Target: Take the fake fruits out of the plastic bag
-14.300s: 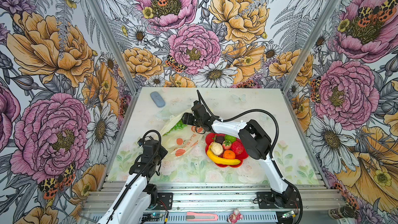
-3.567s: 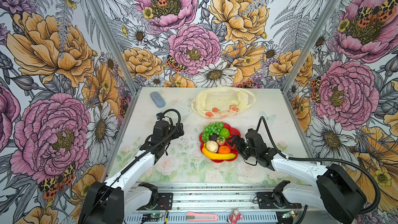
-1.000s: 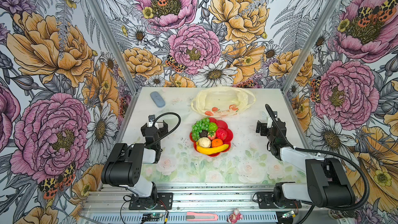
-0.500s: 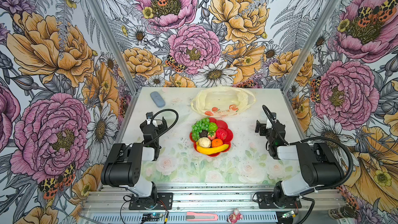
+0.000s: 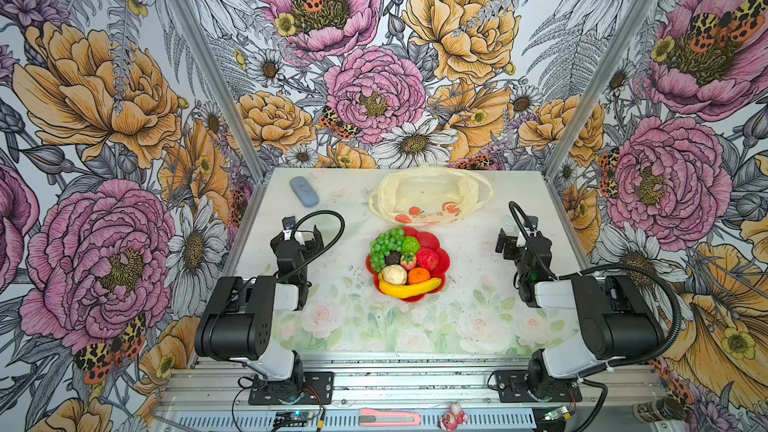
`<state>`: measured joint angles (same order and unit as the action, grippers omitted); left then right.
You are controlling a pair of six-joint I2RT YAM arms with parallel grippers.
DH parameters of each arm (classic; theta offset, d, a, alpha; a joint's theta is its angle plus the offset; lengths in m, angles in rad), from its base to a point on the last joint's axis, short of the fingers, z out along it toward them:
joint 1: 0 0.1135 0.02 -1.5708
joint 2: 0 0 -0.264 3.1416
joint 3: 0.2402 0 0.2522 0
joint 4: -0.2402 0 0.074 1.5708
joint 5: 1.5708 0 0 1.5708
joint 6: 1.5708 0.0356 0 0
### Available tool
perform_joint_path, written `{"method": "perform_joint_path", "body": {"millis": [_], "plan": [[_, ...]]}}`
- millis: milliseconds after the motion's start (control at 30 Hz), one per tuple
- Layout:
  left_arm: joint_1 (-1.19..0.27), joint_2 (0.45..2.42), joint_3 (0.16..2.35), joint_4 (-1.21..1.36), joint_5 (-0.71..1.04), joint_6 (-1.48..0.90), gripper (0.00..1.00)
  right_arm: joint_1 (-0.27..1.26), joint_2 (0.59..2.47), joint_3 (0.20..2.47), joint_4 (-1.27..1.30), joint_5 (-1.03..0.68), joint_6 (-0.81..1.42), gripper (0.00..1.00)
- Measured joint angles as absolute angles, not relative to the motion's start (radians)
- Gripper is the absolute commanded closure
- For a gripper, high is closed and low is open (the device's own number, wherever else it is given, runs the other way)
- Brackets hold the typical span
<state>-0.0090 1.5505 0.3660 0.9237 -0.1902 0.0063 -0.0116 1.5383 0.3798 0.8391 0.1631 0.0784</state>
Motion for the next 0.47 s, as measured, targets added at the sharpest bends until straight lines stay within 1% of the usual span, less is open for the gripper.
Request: {"method": "perform_joint_path", "body": {"millis": [467], "plan": [[-0.009, 1.551, 0.366, 0.924, -0.191, 0.006, 0.01, -0.012, 1.538, 0.380, 0.843, 0.165, 0.081, 0.00]]}}
